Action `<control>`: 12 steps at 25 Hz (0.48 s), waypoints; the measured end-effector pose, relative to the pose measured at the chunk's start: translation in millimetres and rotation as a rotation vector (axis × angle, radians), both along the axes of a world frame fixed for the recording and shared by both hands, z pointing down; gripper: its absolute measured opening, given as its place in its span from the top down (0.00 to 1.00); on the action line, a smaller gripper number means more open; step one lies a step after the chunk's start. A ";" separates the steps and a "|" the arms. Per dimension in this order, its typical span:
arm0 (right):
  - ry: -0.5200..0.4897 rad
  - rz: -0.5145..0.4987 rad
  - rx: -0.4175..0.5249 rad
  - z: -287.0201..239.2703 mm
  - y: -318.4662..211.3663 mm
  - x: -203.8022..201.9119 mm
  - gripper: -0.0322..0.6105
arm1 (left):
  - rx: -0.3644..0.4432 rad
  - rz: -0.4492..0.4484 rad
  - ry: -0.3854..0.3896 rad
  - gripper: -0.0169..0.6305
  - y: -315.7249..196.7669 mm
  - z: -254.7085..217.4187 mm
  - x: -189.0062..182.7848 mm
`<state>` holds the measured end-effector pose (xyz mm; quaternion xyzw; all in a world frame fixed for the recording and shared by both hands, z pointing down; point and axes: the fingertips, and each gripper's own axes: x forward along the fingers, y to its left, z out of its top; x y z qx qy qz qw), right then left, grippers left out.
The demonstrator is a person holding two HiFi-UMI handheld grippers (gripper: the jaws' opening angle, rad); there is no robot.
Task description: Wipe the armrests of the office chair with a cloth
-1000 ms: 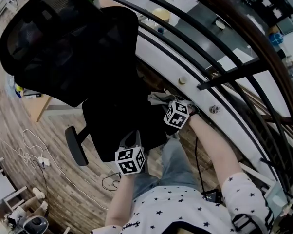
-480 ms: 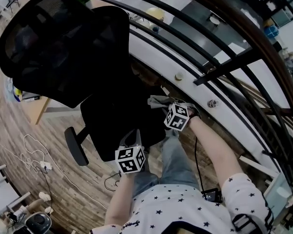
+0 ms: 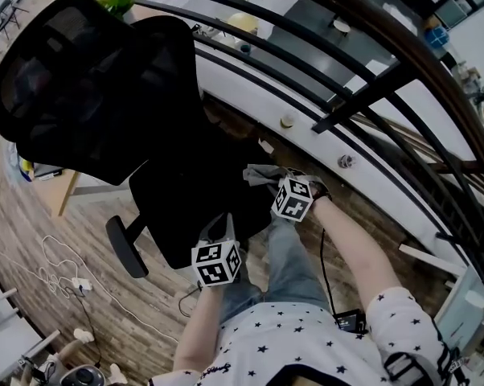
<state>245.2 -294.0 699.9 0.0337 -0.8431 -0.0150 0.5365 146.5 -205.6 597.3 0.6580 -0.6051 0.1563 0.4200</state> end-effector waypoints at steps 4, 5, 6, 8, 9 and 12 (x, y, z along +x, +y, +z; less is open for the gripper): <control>0.011 0.006 0.002 -0.2 8.0 5.7 0.91 | 0.000 0.025 -0.001 0.96 1.0 -1.0 2.9; 0.013 0.007 0.003 -0.2 10.3 7.3 0.91 | 0.001 0.031 -0.001 0.96 0.9 -1.1 3.5; 0.014 0.009 0.005 -0.3 12.6 8.9 0.91 | 0.001 0.036 -0.002 0.96 0.6 -1.1 3.9; 0.013 0.014 0.011 -0.3 17.2 12.4 0.91 | 0.004 0.046 -0.002 0.96 -0.3 -1.5 5.0; 0.011 0.016 0.015 -0.3 19.6 14.0 0.91 | 0.005 0.052 -0.002 0.96 -0.9 -1.9 5.8; 0.008 0.022 0.016 -0.7 27.5 18.9 0.91 | 0.010 0.070 -0.002 0.96 -2.3 -3.5 8.6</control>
